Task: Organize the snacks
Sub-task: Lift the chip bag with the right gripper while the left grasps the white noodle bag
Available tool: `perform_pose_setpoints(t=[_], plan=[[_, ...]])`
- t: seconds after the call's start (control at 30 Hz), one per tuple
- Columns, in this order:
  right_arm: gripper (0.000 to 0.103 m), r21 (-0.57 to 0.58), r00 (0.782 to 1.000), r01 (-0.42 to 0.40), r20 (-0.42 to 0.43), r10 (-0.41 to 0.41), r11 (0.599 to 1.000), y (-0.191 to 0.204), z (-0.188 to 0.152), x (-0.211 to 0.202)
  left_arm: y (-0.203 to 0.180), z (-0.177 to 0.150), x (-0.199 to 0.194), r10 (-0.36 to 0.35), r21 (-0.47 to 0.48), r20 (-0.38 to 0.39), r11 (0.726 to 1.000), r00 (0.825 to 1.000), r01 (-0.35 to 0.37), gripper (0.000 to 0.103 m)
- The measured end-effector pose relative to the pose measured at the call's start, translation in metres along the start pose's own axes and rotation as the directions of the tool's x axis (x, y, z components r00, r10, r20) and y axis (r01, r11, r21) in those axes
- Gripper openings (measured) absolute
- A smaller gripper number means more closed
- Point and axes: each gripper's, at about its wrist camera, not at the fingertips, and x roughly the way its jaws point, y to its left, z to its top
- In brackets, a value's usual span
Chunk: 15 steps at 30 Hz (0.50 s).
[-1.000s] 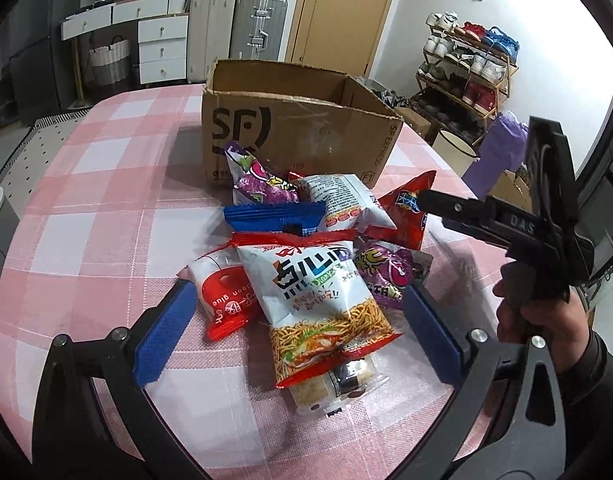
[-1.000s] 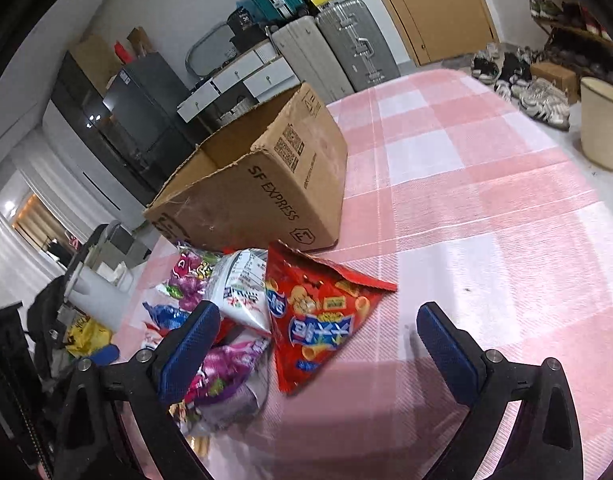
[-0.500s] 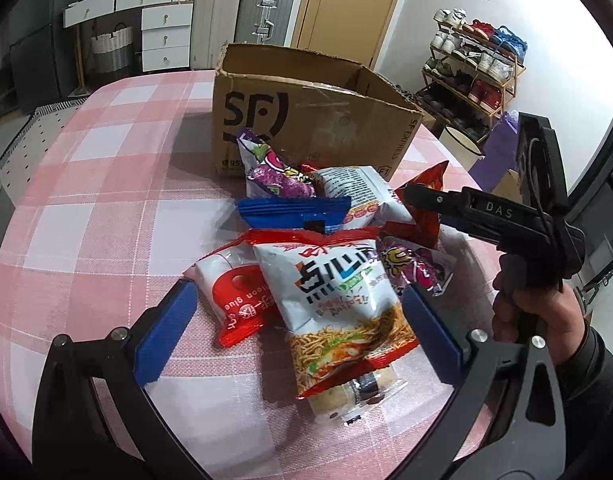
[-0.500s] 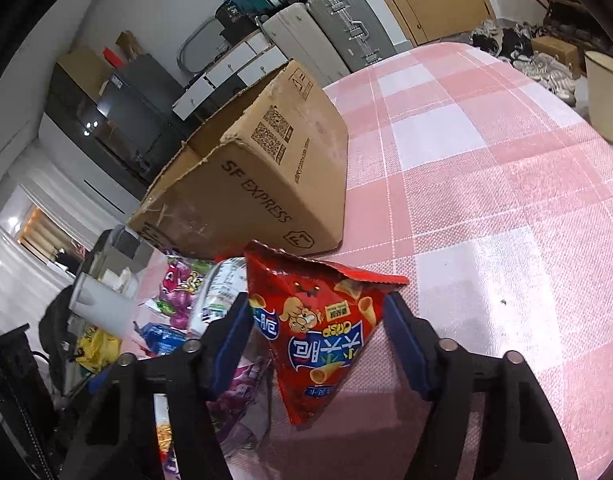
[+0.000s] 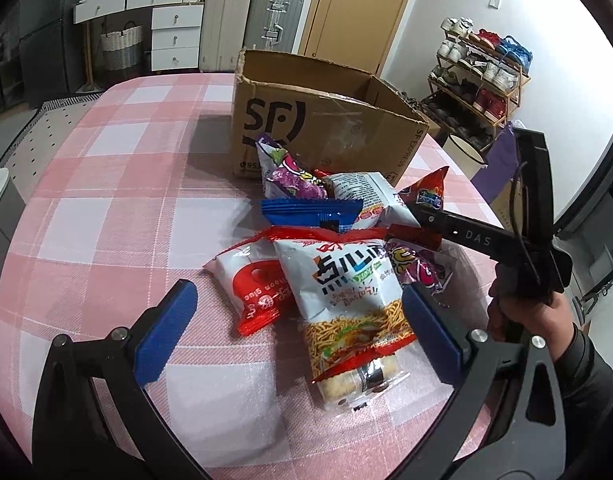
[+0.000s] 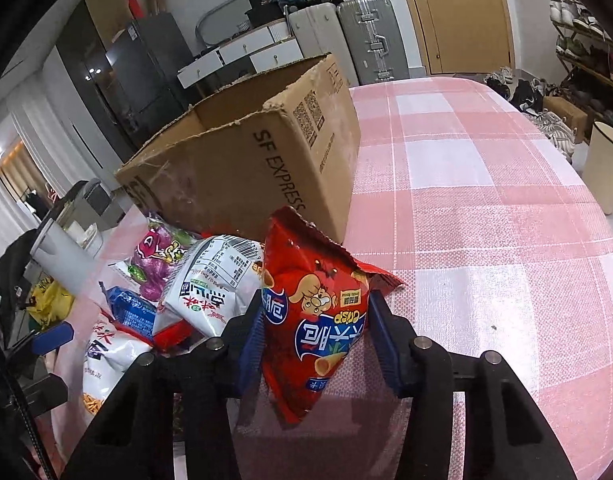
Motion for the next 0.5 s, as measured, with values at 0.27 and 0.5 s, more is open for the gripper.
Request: perform_pose_setpoints(t=[0.27, 0.5], plan=[[0.048, 0.051, 0.998, -0.044, 0.049, 0.041, 0.998, -0.008, -0.013, -0.032, 0.007, -0.007, -0.007, -0.016, -0.031, -0.017, 0.999, 1.0, 0.015, 0.102], [0.048, 0.043, 0.992, -0.081, 0.1, 0.077, 0.996, -0.007, -0.021, -0.065, -0.005, -0.007, -0.003, -0.022, -0.024, -0.037, 1.0, 0.999, 0.021, 0.102]])
